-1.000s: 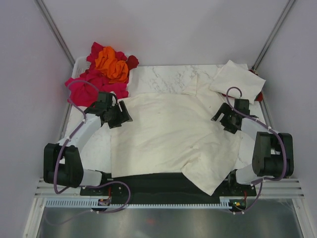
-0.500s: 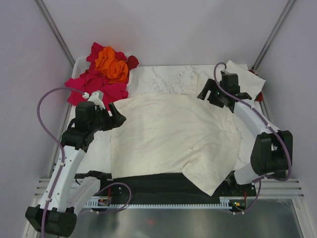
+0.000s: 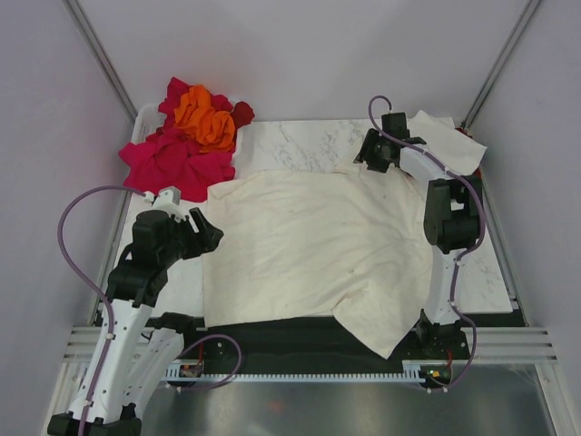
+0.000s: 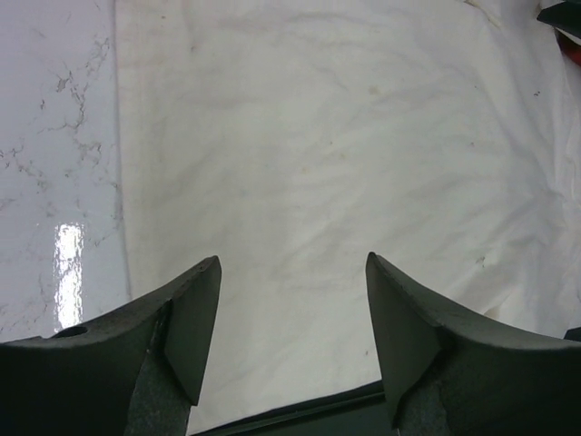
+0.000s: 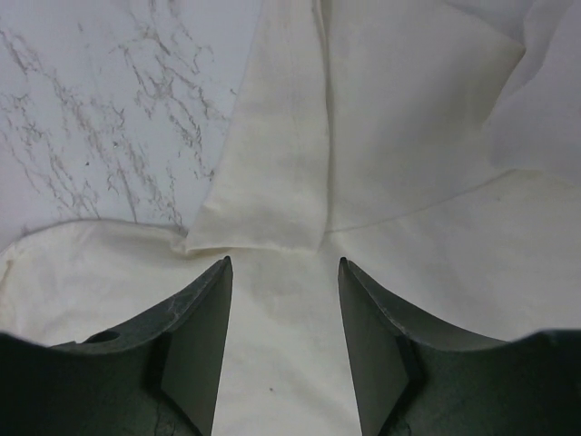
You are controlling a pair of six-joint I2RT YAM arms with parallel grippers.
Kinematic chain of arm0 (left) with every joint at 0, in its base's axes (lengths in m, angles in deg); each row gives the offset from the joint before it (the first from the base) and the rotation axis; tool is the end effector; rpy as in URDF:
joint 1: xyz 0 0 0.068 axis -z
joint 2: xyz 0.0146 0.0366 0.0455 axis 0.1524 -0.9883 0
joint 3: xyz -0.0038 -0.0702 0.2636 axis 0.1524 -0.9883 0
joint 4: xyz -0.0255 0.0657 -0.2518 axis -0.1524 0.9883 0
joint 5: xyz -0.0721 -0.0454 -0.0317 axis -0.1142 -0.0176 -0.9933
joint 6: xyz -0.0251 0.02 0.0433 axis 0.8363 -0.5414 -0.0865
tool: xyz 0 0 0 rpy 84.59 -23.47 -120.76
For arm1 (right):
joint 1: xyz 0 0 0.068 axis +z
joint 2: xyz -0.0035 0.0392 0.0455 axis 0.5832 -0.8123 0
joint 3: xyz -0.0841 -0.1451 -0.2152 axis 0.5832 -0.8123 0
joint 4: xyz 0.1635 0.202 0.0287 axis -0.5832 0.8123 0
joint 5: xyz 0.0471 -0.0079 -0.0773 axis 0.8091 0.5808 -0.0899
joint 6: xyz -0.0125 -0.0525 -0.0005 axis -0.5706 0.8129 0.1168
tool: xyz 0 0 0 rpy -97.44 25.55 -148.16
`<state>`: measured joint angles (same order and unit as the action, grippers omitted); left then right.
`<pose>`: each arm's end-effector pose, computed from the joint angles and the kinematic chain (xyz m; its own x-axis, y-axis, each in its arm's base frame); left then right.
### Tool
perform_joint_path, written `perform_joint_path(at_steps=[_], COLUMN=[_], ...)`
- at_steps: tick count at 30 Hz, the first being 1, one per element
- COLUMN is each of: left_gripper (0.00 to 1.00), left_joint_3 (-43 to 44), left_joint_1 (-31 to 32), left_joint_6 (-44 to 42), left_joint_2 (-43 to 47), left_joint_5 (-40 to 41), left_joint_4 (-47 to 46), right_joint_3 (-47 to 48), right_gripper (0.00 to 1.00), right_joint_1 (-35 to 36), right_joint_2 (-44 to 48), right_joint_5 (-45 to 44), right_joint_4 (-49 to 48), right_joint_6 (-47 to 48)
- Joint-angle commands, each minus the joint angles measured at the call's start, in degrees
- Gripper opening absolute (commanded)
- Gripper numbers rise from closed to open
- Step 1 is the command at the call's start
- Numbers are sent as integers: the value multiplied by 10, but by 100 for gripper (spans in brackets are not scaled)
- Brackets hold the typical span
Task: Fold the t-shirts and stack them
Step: Flatten the tshirt out
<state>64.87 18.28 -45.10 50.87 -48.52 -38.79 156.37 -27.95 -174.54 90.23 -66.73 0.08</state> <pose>0.1299 -0.0261 0.3062 -0.5877 -0.3386 -0.7348 0.0122 0.9044 -0.4265 0.4690 0.0679 0.2119 -0.7288 0.4149 -0.5447 0.1838 0.8849 0.4281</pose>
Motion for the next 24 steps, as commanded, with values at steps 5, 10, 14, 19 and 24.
perform_joint_path(at_steps=[5, 10, 14, 19, 24], left_gripper=[71, 70, 70, 70, 69], left_joint_3=[7, 7, 8, 7, 7], left_joint_1=[2, 2, 2, 2, 1], left_joint_6=[5, 6, 6, 5, 5], left_joint_2=[-2, 11, 13, 14, 13], left_joint_5=[36, 43, 46, 47, 47], left_joint_4=[-7, -8, -7, -7, -7], right_joint_3=[76, 88, 98, 94, 93], right_gripper=[58, 57, 56, 54, 47], right_joint_1=[11, 12, 14, 15, 16], right_joint_2=[-66, -92, -106, -109, -116], right_joint_5=[-26, -31, -36, -40, -33], right_joint_4=[9, 3, 4, 3, -5], right_joint_6=[-12, -18, -18, -18, -23])
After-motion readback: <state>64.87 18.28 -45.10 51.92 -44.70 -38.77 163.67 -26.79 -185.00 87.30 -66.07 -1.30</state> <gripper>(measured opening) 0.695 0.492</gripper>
